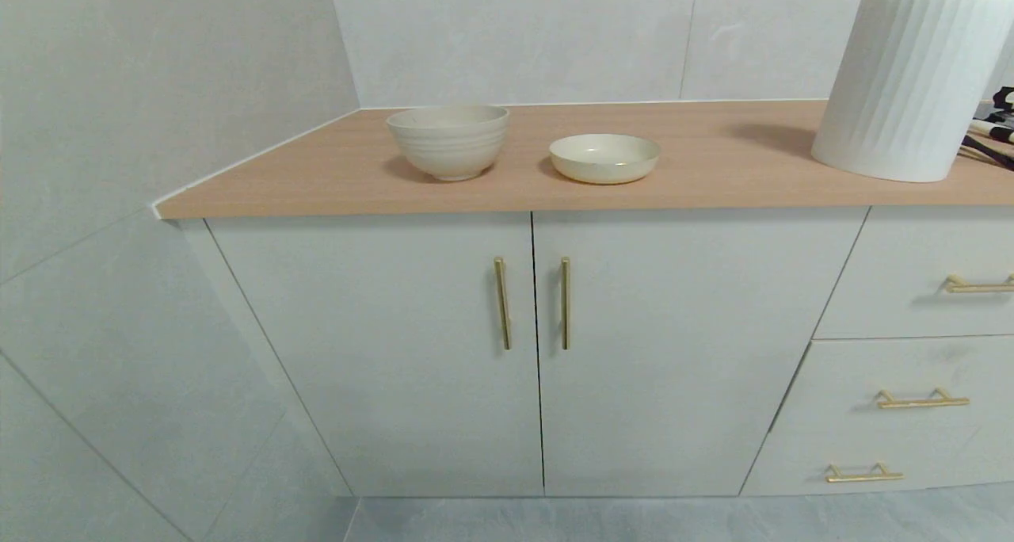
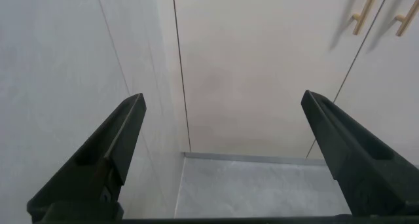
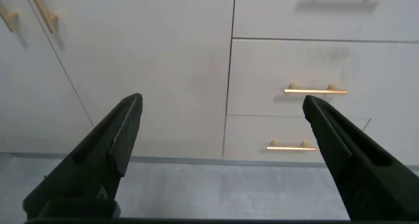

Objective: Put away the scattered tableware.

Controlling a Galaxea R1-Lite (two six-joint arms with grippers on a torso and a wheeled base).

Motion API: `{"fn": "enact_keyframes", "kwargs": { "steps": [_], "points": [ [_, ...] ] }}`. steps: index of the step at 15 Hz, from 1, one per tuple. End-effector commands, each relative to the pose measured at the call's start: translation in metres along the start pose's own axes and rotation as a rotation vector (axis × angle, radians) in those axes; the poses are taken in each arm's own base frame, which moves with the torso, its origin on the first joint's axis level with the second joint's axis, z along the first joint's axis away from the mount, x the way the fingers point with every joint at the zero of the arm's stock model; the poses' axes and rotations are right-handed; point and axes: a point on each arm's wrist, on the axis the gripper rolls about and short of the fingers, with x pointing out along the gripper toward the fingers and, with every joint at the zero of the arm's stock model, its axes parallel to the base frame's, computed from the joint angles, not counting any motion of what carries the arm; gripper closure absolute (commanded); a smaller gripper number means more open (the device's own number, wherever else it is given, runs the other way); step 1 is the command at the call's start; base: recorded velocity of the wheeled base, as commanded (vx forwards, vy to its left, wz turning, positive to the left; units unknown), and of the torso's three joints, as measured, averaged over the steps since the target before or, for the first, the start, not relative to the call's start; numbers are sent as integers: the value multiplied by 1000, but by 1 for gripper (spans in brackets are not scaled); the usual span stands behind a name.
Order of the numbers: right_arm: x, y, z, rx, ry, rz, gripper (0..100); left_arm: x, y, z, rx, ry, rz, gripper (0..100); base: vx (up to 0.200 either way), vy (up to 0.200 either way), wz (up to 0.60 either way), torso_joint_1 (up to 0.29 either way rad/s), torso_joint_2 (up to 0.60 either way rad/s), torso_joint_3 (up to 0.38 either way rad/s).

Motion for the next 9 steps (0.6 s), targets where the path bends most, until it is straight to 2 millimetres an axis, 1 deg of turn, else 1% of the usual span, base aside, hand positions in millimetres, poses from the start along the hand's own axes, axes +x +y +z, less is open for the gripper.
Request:
{"fn": "enact_keyframes", "kwargs": {
  "steps": [1, 2, 3, 4, 5, 6, 8, 9],
  "points": [
    [-3, 0, 11, 0, -35, 14, 0, 0, 0, 0, 0, -1, 1, 0, 0, 0, 0, 0, 0, 0],
    [-8, -1, 51, 36, -92, 55, 0, 0, 0, 0, 0, 1, 1, 0, 0, 0, 0, 0, 0, 0],
    [-3, -2, 75, 63, -57, 97, 0, 0, 0, 0, 0, 1, 1, 0, 0, 0, 0, 0, 0, 0],
    [10, -2, 93, 62, 19, 156, 0, 0, 0, 0, 0, -1, 1, 0, 0, 0, 0, 0, 0, 0],
    [35, 1, 107, 64, 123, 253, 0, 0, 0, 0, 0, -1, 1, 0, 0, 0, 0, 0, 0, 0],
    [59, 4, 120, 69, 195, 312, 0, 0, 0, 0, -2, -1, 1, 0, 0, 0, 0, 0, 0, 0],
    [111, 15, 141, 71, 309, 389, 0, 0, 0, 0, 0, -1, 1, 0, 0, 0, 0, 0, 0, 0],
    [111, 15, 141, 71, 309, 389, 0, 0, 0, 0, 0, -1, 1, 0, 0, 0, 0, 0, 0, 0]
  ]
}}
